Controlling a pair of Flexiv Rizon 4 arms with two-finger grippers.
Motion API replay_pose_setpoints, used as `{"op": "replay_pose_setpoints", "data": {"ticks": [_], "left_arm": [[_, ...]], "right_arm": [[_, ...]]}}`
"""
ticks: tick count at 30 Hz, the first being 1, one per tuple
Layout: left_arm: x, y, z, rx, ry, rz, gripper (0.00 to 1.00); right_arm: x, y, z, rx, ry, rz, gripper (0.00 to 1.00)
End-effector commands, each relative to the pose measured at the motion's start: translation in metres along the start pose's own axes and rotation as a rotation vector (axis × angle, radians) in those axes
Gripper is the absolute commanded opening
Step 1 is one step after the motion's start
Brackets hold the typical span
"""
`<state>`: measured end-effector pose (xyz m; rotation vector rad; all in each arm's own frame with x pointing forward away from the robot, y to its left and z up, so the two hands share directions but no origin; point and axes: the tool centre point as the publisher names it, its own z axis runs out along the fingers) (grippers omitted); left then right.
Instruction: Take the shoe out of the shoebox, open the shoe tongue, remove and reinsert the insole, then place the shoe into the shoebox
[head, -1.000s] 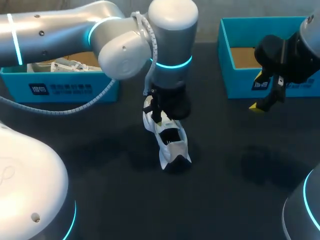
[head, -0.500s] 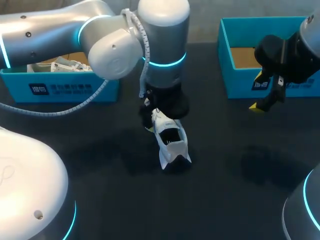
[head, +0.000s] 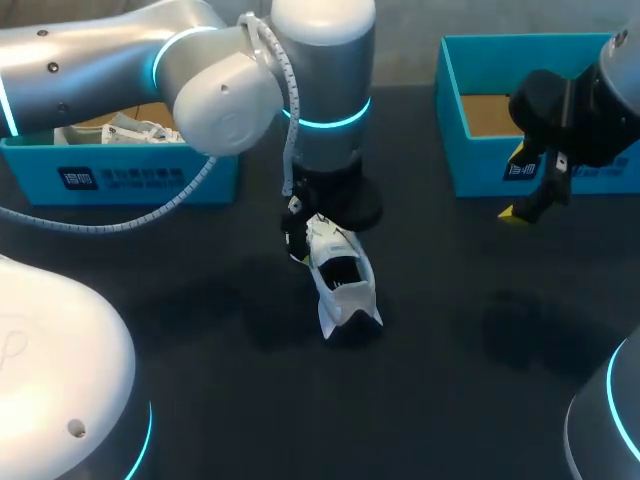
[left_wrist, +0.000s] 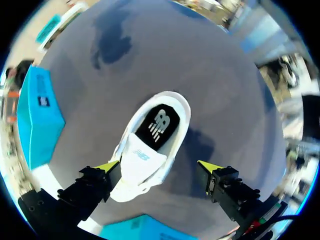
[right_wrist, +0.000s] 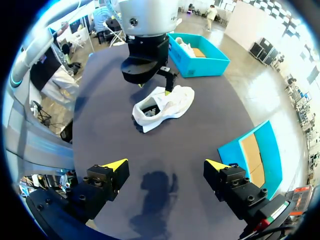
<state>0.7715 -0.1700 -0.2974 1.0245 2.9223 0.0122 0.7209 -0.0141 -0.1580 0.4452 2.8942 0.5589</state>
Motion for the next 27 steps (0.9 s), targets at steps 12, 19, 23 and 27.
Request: {"op": "replay_pose_setpoints", "data": {"ticks": [12,19,23,27], "left_arm": [[0.027,-0.011,-0.016,0.020,0.055,-0.791,1.00],[0.042,-0.023,-0.016,0.071,0.061,-0.928,1.00],[0.049,-0.036,-0.009,0.088,0.042,-0.969,1.00],[0.051,-0.051,-0.001,0.066,0.031,-0.967,1.00]], "right_arm": [[-0.001,0.001,0.002,0.003,0.001,0.001,1.00],[-0.001,0.001,0.002,0.003,0.001,0.001,1.00],[-0.001,0.001,0.002,0.003,0.001,0.001,1.00],[-0.001,0.001,0.002,0.003,0.001,0.001,1.00]]}}
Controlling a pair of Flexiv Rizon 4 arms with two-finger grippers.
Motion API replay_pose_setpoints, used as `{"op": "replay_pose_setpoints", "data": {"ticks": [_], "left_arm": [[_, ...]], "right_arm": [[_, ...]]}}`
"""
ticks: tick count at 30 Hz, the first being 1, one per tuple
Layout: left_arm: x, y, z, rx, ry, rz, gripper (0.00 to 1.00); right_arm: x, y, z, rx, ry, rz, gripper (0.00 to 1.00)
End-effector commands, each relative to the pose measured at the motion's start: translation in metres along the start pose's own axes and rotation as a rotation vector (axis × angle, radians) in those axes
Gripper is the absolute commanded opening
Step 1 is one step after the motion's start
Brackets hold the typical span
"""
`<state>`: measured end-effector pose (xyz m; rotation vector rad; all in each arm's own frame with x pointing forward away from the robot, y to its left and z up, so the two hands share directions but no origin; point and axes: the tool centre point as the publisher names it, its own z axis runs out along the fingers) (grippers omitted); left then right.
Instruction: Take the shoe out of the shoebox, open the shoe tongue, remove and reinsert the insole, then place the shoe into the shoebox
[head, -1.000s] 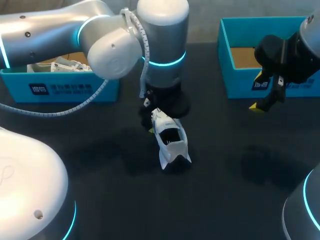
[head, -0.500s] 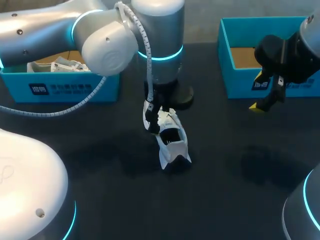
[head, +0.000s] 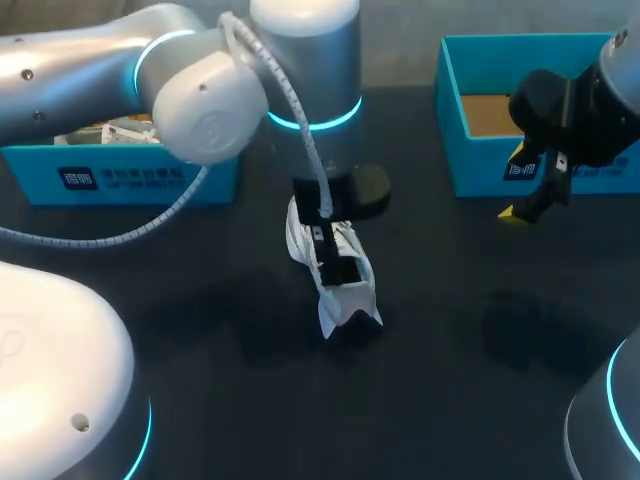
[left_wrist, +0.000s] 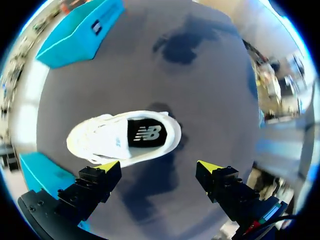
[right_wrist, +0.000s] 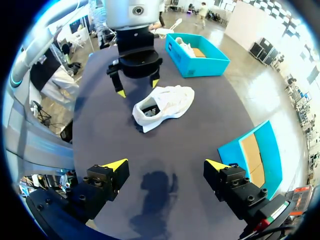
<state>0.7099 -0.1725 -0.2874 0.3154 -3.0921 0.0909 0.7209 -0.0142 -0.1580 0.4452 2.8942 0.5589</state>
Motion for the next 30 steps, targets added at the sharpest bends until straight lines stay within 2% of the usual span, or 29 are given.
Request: {"op": "replay_pose_setpoints", "data": {"ticks": [1,8,22,30], "left_arm": [[0.013,-0.005,0.014,0.009,-0.028,-0.104,1.00],[0.026,-0.012,0.027,0.054,-0.032,-0.086,1.00],[0.026,-0.025,0.070,0.045,-0.010,-0.114,1.00],[0.027,-0.029,0.088,0.028,-0.003,-0.109,1.00]], "right_arm": [[-0.001,0.001,0.002,0.003,0.001,0.001,1.00],[-0.001,0.001,0.002,0.003,0.001,0.001,1.00],[-0.001,0.001,0.002,0.003,0.001,0.001,1.00],[-0.001,0.001,0.002,0.003,0.001,0.001,1.00]]}}
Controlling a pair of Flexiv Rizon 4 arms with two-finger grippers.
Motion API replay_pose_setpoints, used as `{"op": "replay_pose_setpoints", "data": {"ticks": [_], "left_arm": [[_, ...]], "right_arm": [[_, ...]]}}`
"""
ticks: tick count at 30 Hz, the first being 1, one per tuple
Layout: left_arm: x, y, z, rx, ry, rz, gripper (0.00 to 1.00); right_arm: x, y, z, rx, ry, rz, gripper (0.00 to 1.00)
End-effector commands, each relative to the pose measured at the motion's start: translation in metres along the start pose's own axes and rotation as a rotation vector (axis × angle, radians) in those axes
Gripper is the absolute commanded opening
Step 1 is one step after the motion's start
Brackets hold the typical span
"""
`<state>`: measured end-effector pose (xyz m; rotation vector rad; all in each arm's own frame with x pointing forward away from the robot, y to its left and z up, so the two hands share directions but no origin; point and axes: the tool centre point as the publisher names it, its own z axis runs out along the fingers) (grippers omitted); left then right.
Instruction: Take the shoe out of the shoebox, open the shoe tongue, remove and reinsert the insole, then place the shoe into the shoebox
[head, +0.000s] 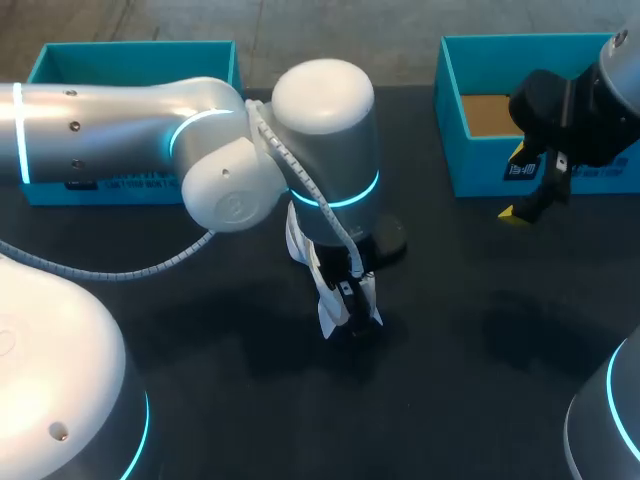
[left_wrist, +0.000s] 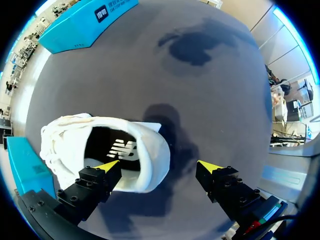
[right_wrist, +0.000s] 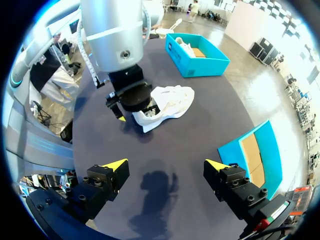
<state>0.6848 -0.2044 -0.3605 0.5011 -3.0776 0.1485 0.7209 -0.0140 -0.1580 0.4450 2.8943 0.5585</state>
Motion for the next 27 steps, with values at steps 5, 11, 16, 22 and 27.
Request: {"op": "replay_pose_setpoints", "data": {"ticks": [5,11,16,22,27], "left_arm": [[-0.001,-0.009,0.021,-0.032,0.016,0.029,1.00],[-0.002,-0.012,0.029,-0.052,0.017,0.050,1.00],[-0.004,-0.011,0.032,-0.061,0.016,0.049,1.00],[-0.004,-0.003,0.031,-0.065,0.022,0.040,0.47],[-0.002,0.002,0.032,-0.068,0.036,0.037,0.20]], "right_arm": [[-0.001,0.001,0.002,0.003,0.001,0.002,1.00],[-0.001,0.001,0.002,0.003,0.001,0.002,1.00],[-0.001,0.001,0.002,0.003,0.001,0.002,1.00],[-0.001,0.001,0.002,0.003,0.001,0.002,1.00],[-0.001,0.001,0.002,0.003,0.001,0.002,1.00]]}}
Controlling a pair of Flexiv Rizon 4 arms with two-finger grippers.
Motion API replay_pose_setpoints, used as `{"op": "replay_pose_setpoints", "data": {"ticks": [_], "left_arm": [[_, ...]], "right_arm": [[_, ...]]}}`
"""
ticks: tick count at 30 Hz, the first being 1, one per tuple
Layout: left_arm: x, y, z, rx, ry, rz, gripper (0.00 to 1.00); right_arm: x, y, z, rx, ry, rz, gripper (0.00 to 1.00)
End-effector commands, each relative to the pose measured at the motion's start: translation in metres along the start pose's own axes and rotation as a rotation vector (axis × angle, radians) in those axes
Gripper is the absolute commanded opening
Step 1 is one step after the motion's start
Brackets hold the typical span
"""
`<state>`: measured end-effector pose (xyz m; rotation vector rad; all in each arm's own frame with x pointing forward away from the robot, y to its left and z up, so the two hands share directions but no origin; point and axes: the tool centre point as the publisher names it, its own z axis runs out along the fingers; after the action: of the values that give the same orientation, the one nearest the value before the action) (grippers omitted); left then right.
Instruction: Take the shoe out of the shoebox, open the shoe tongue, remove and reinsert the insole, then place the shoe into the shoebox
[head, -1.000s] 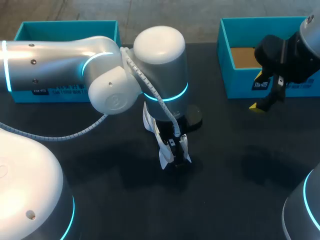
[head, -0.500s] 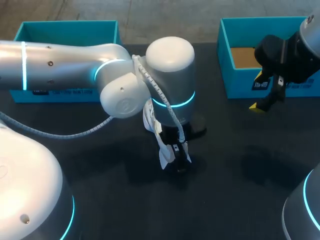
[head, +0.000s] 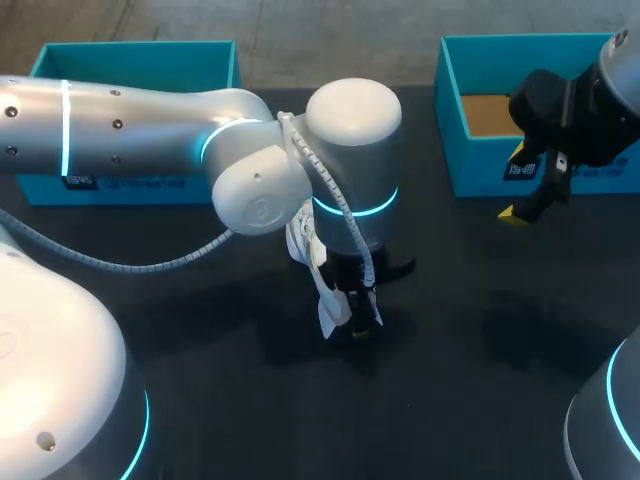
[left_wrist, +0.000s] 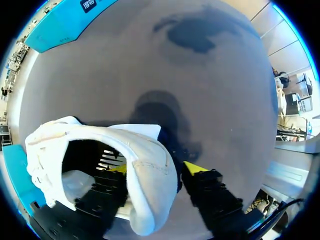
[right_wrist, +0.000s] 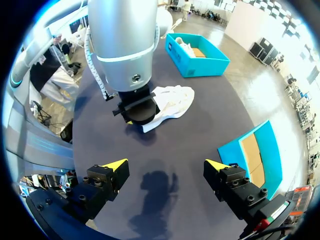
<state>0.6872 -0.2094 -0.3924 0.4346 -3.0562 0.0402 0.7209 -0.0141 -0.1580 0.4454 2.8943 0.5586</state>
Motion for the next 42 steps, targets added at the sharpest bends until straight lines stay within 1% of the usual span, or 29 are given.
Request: {"op": "replay_pose_setpoints", "data": {"ticks": [1,2,3,5,6,7,8,9,10,11,12,13,14,15,16,17,18,25,26,28,33,37,42], "left_arm": [[0.000,0.005,0.000,0.008,0.017,-0.003,0.13],[0.000,0.006,-0.001,0.009,0.029,-0.009,0.04],[0.000,0.007,-0.001,0.007,0.047,-0.019,0.00],[0.000,0.010,-0.006,0.017,0.065,-0.034,0.00],[0.001,0.011,-0.009,-0.001,0.070,-0.047,0.00],[0.001,0.012,-0.012,0.012,0.081,-0.043,0.00],[0.001,0.013,-0.014,0.009,0.086,-0.045,0.00],[0.002,0.013,-0.017,-0.017,0.088,-0.060,0.00],[0.002,0.014,-0.021,0.010,0.097,-0.059,0.00],[0.002,0.015,-0.025,-0.010,0.100,-0.067,0.00],[0.002,0.015,-0.030,-0.014,0.098,-0.077,0.00],[0.002,0.016,-0.036,0.000,0.106,-0.075,0.00],[0.003,0.016,-0.041,-0.032,0.109,-0.081,0.00],[0.002,0.016,-0.045,-0.010,0.113,-0.080,0.00],[0.003,0.017,-0.049,-0.013,0.114,-0.079,0.00],[0.003,0.016,-0.054,-0.033,0.112,-0.079,0.00],[0.004,0.017,-0.060,-0.016,0.113,-0.068,0.00],[0.008,0.019,-0.103,-0.013,0.117,-0.054,0.00],[0.009,0.020,-0.109,0.007,0.126,-0.035,0.00],[0.010,0.020,-0.120,0.004,0.135,-0.025,0.00],[0.013,0.023,-0.148,0.028,0.135,-0.001,0.00],[0.014,0.023,-0.169,0.019,0.111,0.017,0.00],[0.014,0.021,-0.189,0.018,0.086,0.034,0.00]], "right_arm": [[-0.001,0.001,0.002,0.003,0.001,0.001,1.00],[-0.001,0.001,0.002,0.003,0.001,0.001,1.00],[-0.001,0.001,0.002,0.003,0.001,0.001,1.00],[-0.001,0.001,0.002,0.003,0.001,0.001,1.00],[-0.001,0.001,0.002,0.003,0.001,0.001,1.00],[-0.001,0.001,0.002,0.003,0.001,0.001,1.00],[-0.001,0.001,0.002,0.003,0.001,0.001,1.00],[-0.001,0.001,0.002,0.003,0.001,0.001,1.00],[-0.001,0.001,0.002,0.003,0.001,0.001,1.00],[-0.001,0.001,0.002,0.003,0.001,0.001,1.00],[-0.001,0.001,0.002,0.003,0.001,0.001,1.00],[-0.001,0.001,0.002,0.003,0.001,0.001,1.00],[-0.001,0.001,0.002,0.003,0.001,0.001,1.00],[-0.001,0.001,0.002,0.003,0.001,0.001,1.00],[-0.001,0.001,0.002,0.003,0.001,0.001,1.00],[-0.001,0.001,0.002,0.003,0.001,0.001,1.00],[-0.001,0.001,0.002,0.003,0.001,0.001,1.00],[-0.001,0.001,0.002,0.003,0.001,0.001,1.00],[-0.001,0.001,0.002,0.003,0.001,0.001,1.00],[-0.001,0.001,0.002,0.003,0.001,0.001,1.00],[-0.001,0.001,0.002,0.003,0.001,0.001,1.00],[-0.001,0.001,0.002,0.003,0.001,0.001,1.00],[-0.001,0.001,0.002,0.003,0.001,0.001,1.00]]}}
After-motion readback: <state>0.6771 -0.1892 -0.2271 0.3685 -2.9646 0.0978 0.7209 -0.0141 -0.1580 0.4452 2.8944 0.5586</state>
